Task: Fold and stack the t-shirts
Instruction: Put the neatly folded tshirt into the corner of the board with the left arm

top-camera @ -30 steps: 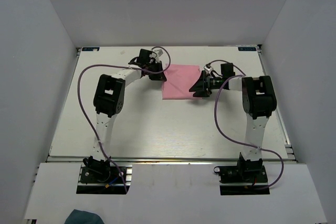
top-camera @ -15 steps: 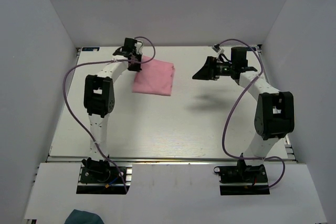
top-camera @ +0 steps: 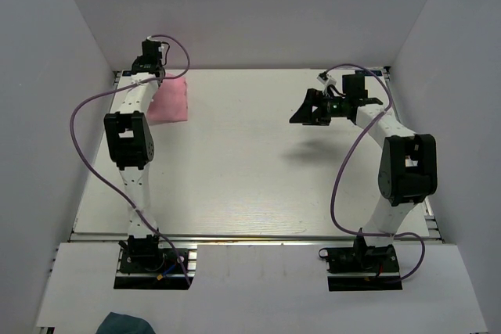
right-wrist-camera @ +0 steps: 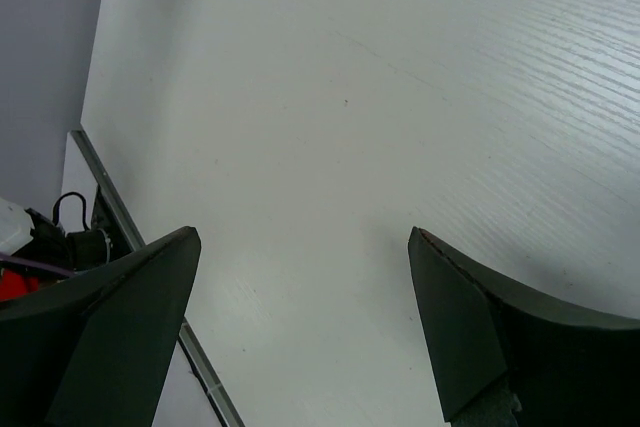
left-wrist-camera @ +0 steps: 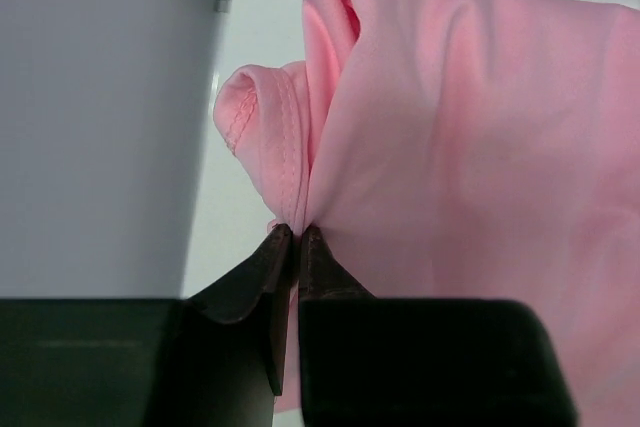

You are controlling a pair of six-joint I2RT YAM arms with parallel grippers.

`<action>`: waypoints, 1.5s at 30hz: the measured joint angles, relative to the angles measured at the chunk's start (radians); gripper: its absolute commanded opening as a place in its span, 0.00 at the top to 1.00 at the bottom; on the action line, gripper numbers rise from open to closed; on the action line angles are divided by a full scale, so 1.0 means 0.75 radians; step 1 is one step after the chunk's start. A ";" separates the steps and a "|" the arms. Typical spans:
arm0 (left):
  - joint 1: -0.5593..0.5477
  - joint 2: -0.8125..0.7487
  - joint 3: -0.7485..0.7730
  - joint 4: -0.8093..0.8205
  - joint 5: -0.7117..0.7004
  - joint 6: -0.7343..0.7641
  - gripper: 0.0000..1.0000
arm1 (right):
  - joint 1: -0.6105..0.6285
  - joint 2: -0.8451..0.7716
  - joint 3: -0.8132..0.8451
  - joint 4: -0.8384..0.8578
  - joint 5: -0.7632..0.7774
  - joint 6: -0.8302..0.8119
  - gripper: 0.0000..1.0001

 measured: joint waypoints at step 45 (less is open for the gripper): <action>-0.328 -0.703 -0.733 0.167 0.491 -0.485 0.00 | -0.001 -0.335 -0.304 0.023 0.432 0.062 0.10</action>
